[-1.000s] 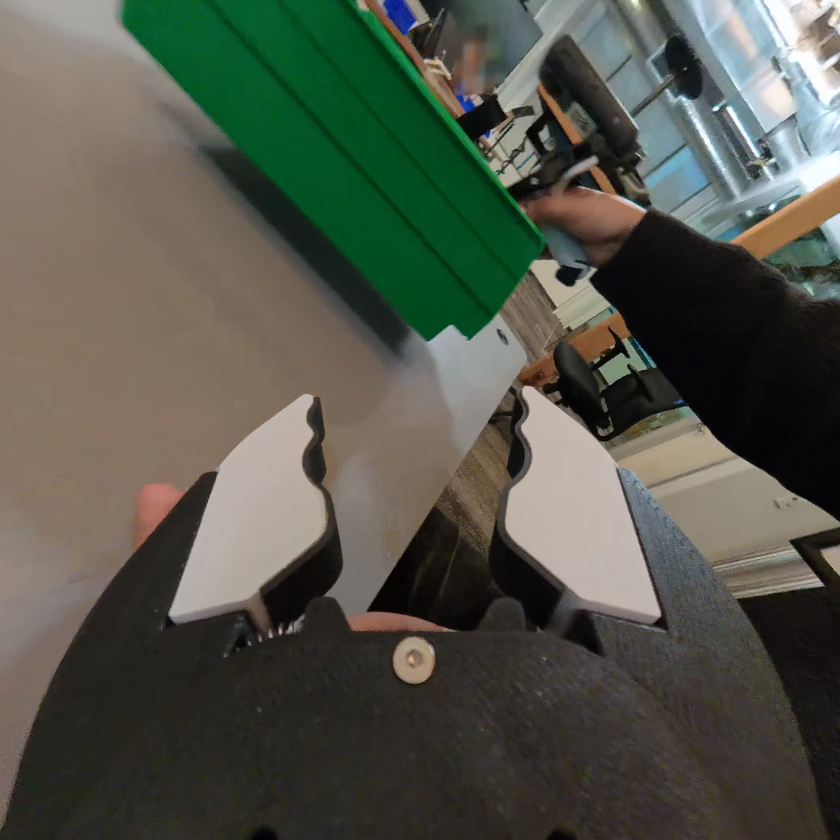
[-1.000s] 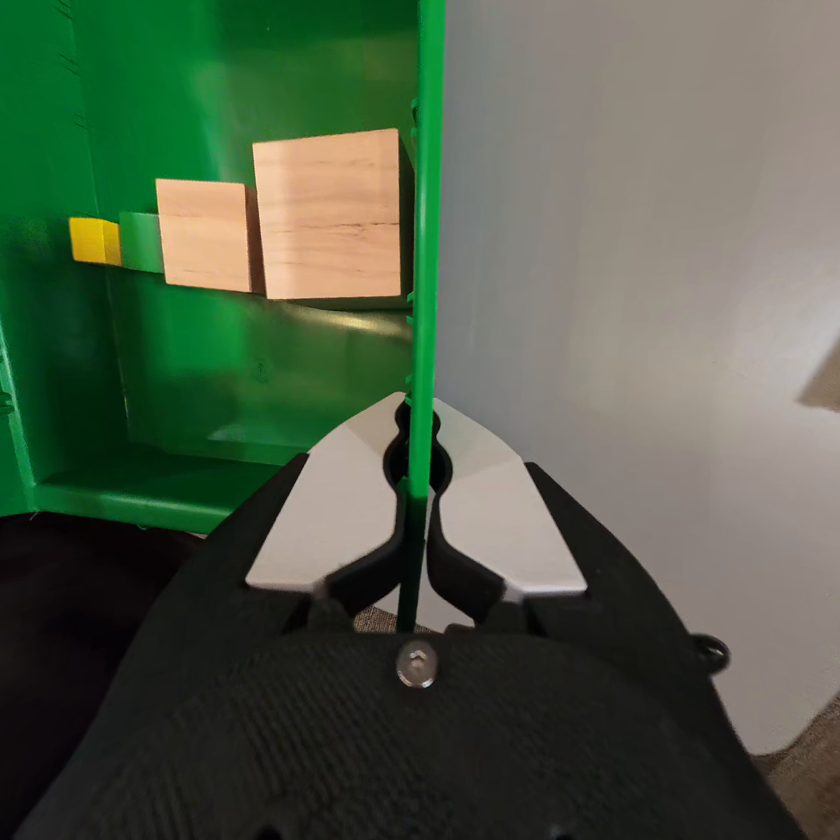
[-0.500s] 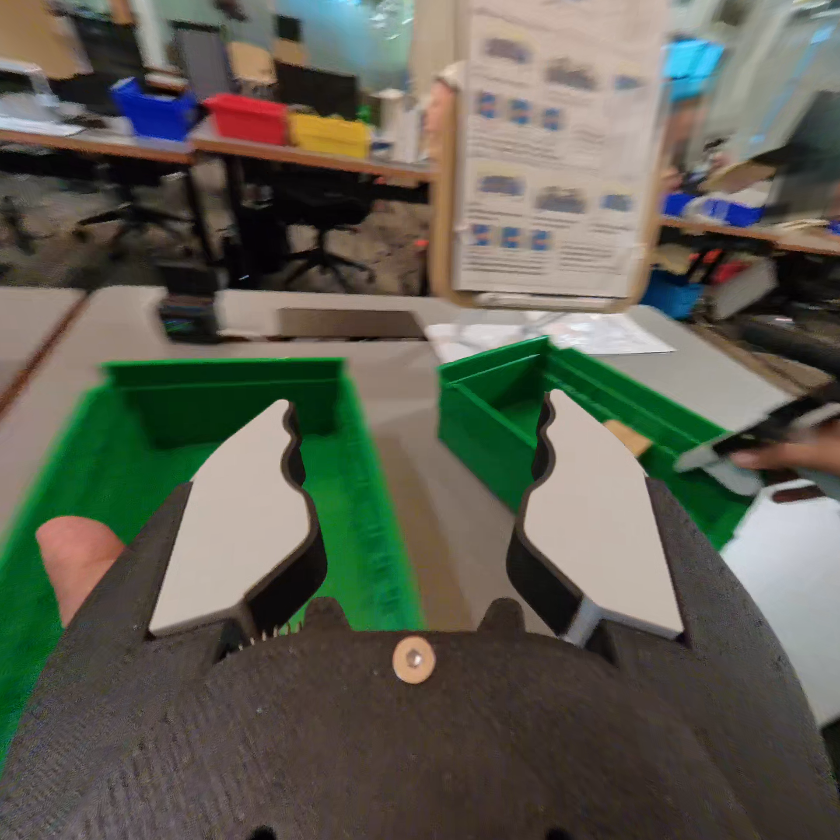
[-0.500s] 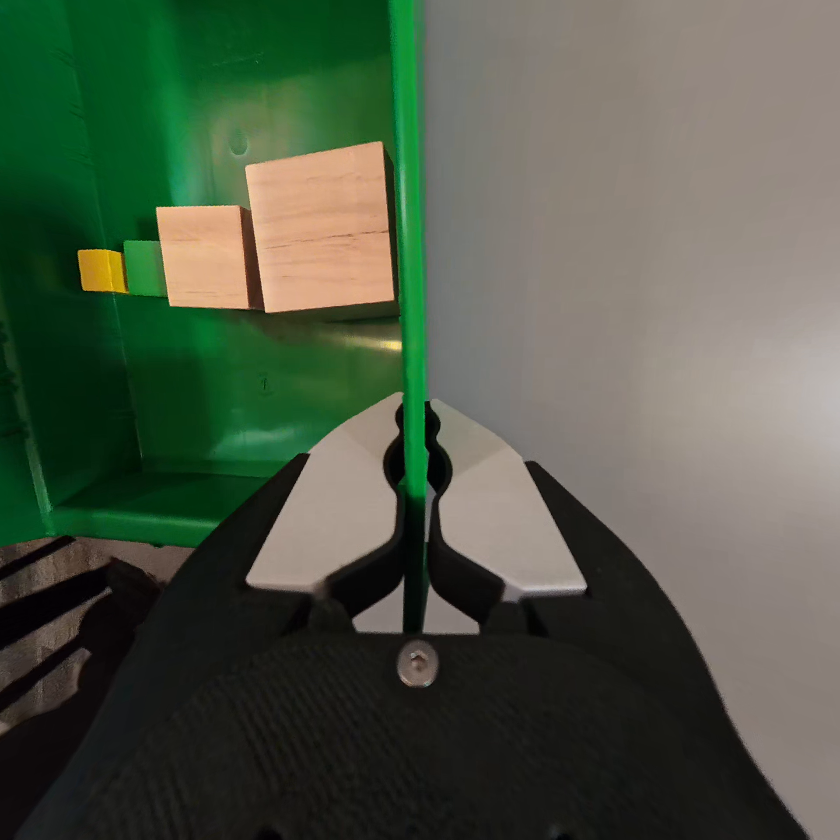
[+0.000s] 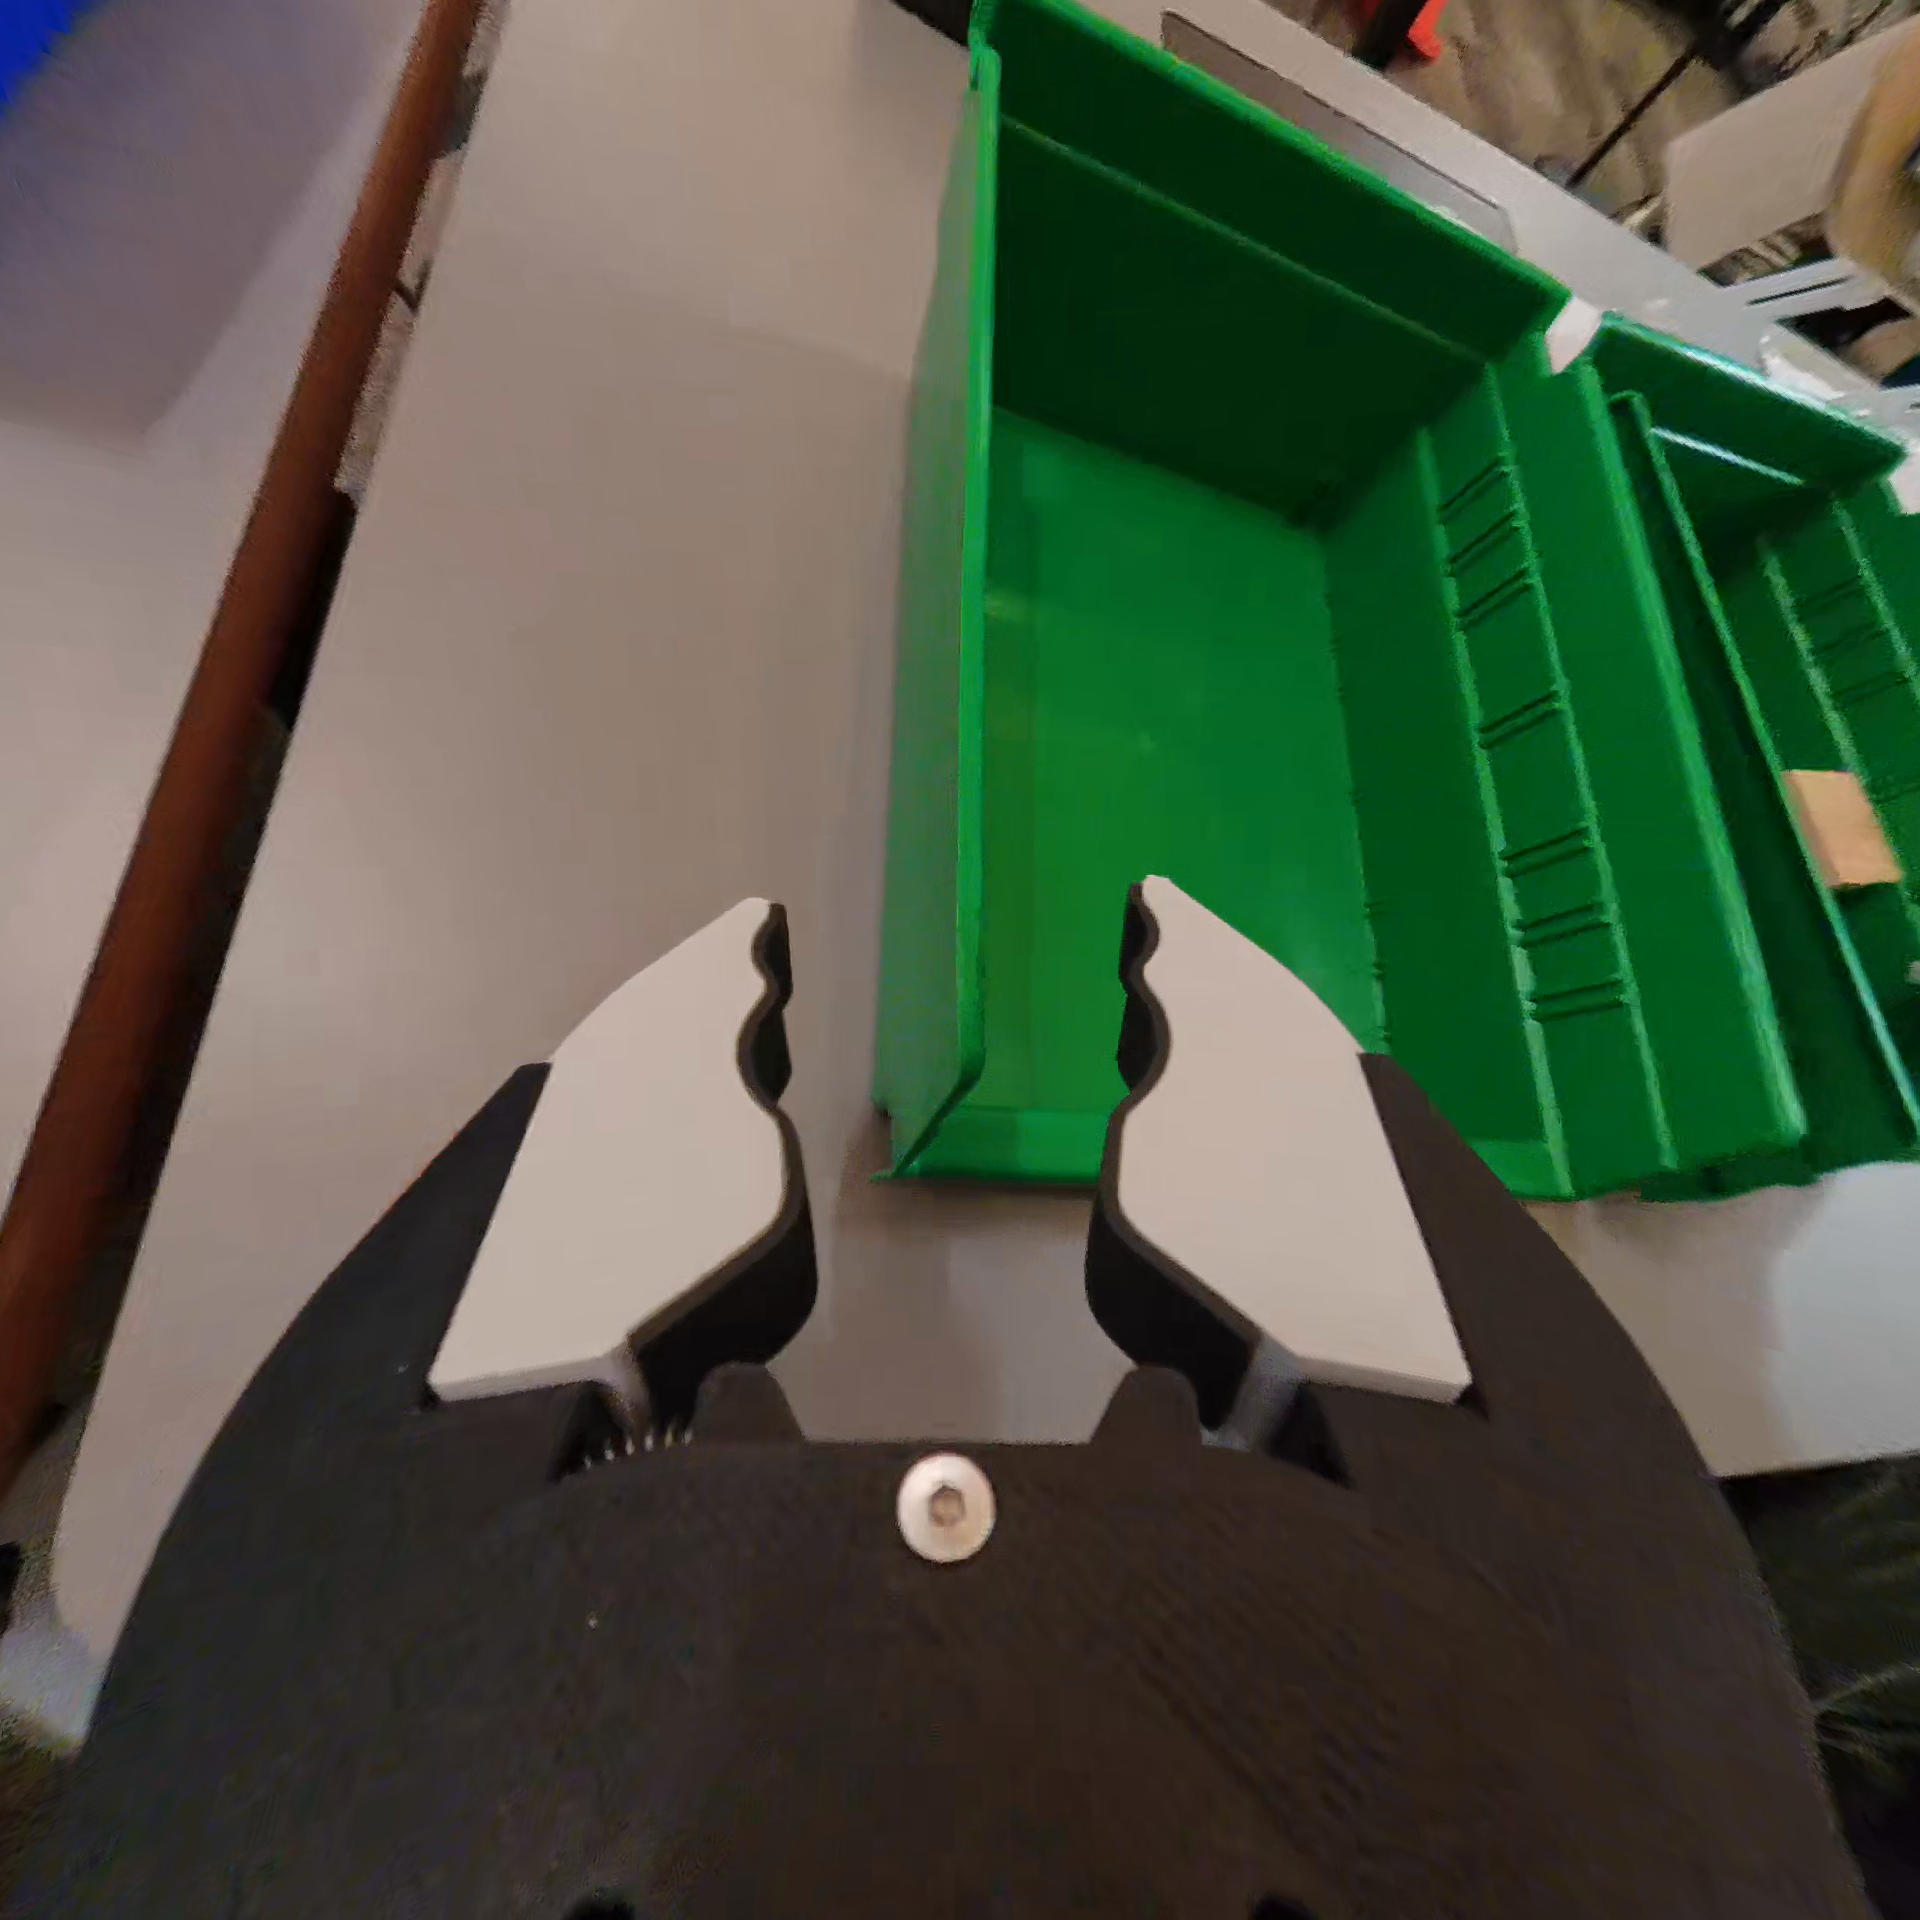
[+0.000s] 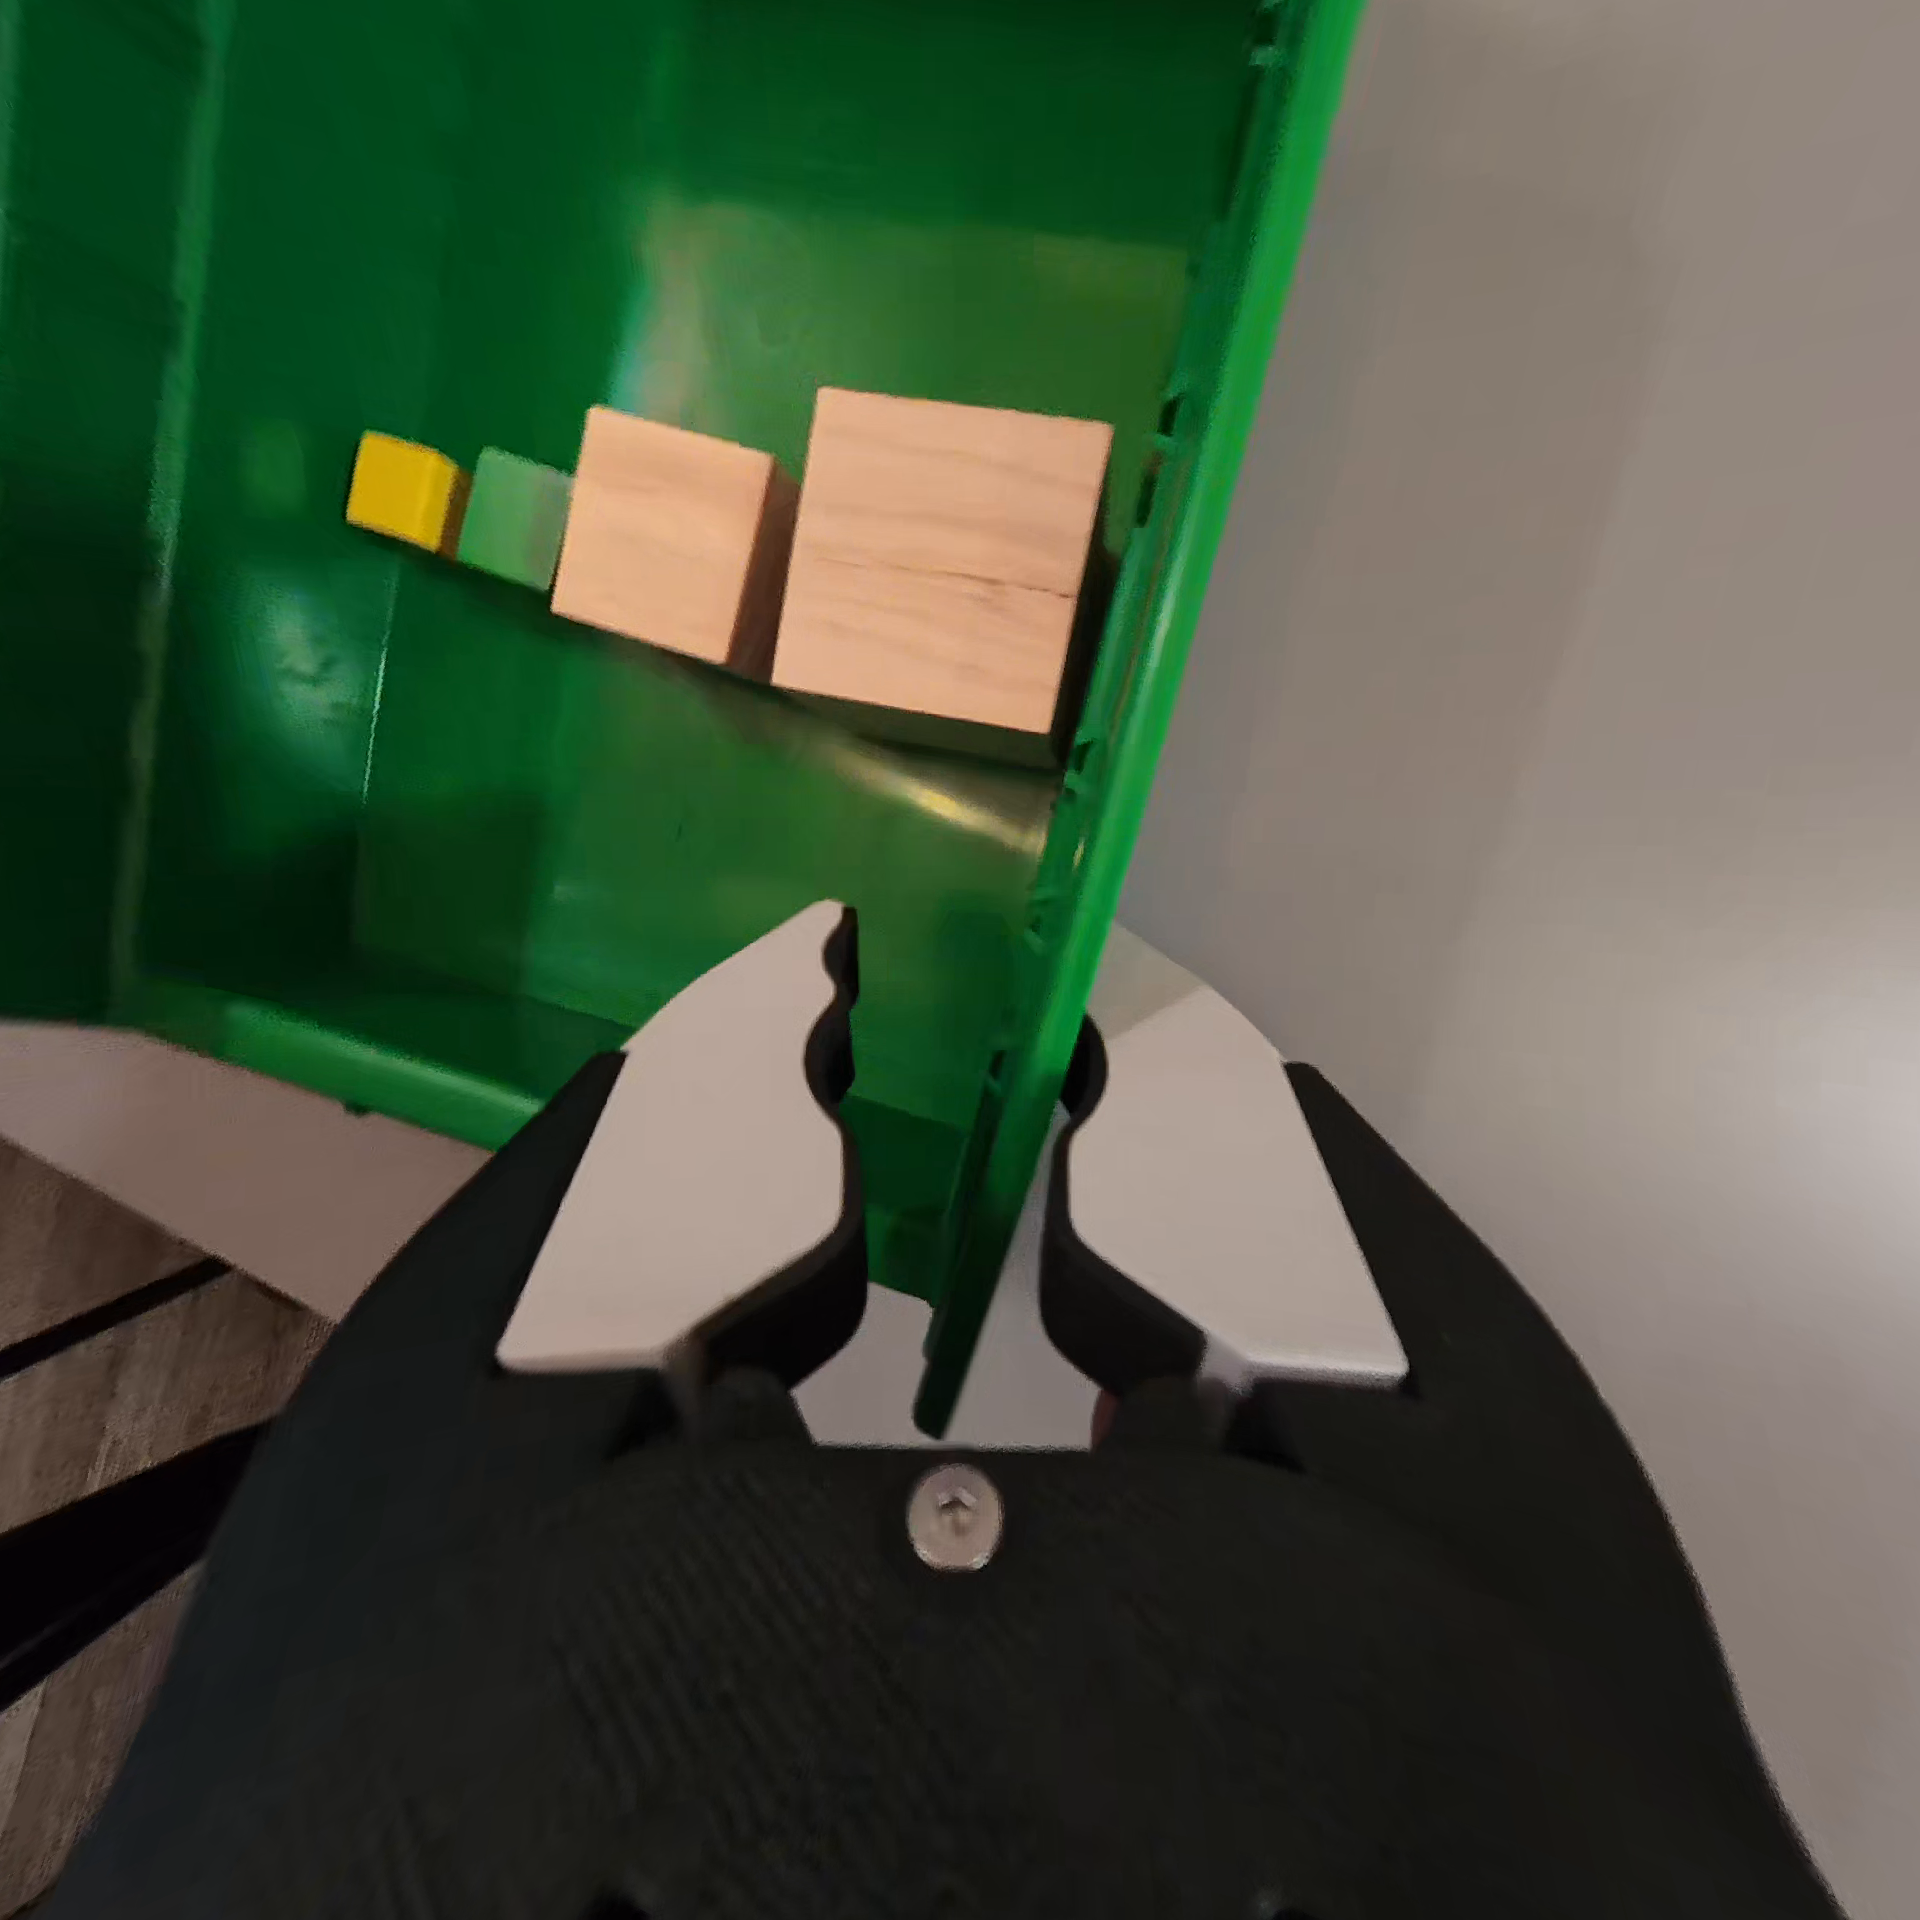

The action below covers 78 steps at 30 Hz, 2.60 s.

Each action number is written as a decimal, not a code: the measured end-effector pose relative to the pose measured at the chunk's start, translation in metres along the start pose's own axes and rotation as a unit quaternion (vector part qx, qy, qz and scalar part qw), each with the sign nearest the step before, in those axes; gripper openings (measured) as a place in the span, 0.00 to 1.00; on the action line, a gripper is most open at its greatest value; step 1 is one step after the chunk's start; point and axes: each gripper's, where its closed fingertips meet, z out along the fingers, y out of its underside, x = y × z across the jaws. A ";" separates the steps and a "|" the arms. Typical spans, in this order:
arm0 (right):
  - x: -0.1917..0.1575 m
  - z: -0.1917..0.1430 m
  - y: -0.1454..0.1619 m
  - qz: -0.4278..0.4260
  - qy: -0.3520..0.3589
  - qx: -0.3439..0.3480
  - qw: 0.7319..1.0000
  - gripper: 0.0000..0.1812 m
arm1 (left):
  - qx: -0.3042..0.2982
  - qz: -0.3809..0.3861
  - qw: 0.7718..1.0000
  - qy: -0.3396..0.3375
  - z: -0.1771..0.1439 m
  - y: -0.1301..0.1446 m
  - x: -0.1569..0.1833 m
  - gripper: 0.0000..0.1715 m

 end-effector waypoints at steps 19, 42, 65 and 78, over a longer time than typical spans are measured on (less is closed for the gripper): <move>-0.018 -0.010 0.008 0.008 -0.106 0.022 0.994 0.20 | -0.075 0.066 0.994 -0.048 0.048 0.019 -0.006 0.20; -0.017 -0.020 -0.003 0.028 -0.125 0.043 0.991 0.23 | -0.053 0.057 0.994 -0.074 0.042 0.011 -0.026 0.05; 0.076 -0.104 0.012 0.148 -0.229 0.220 0.937 0.20 | 0.085 0.015 0.996 0.006 -0.039 -0.067 0.061 0.05; 0.159 -0.133 0.112 0.208 -0.214 0.280 0.913 0.20 | 0.002 0.147 0.985 0.090 0.029 -0.089 0.285 0.05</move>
